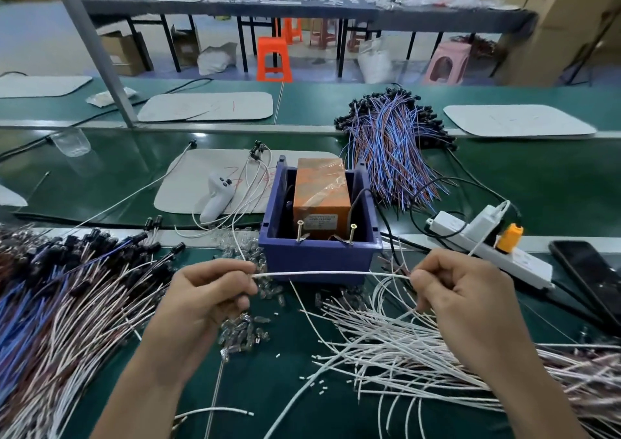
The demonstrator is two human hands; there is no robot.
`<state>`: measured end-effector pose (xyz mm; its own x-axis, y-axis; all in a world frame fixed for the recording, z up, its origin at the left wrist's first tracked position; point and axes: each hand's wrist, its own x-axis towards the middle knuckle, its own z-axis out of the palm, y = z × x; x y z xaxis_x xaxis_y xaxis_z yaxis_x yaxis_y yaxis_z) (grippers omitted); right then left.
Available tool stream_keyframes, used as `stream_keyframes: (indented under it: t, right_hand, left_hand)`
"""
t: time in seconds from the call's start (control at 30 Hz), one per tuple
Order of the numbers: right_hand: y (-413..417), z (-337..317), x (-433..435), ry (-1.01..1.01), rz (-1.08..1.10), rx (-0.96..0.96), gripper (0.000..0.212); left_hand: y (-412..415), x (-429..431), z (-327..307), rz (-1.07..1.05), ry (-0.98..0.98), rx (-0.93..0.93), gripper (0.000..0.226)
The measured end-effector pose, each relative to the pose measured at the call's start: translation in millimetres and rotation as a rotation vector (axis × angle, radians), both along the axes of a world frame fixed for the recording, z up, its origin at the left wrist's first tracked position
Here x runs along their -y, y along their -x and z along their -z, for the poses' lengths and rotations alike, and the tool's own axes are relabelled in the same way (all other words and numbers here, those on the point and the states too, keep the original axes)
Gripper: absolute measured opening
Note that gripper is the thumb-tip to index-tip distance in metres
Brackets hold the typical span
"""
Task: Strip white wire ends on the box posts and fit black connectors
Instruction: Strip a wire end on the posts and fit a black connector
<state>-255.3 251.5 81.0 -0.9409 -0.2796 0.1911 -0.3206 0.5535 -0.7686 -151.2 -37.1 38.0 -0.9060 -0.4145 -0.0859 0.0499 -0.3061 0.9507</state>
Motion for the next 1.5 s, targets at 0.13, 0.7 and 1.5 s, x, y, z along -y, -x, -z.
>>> stream_keyframes:
  t: [0.13,0.7,1.5]
  right_hand:
    - [-2,2,3,-0.017,-0.025,0.025,0.027]
    - [-6,26,7,0.454,-0.078,0.296,0.030]
    - [-1,11,36,0.295,-0.195,0.120,0.013]
  left_hand:
    - [-11,7,1,0.308,-0.515,-0.274,0.025]
    - [-8,15,-29,-0.282,-0.164,-0.144,0.020]
    - [5,-48,-22,0.053,0.751,0.173,0.039]
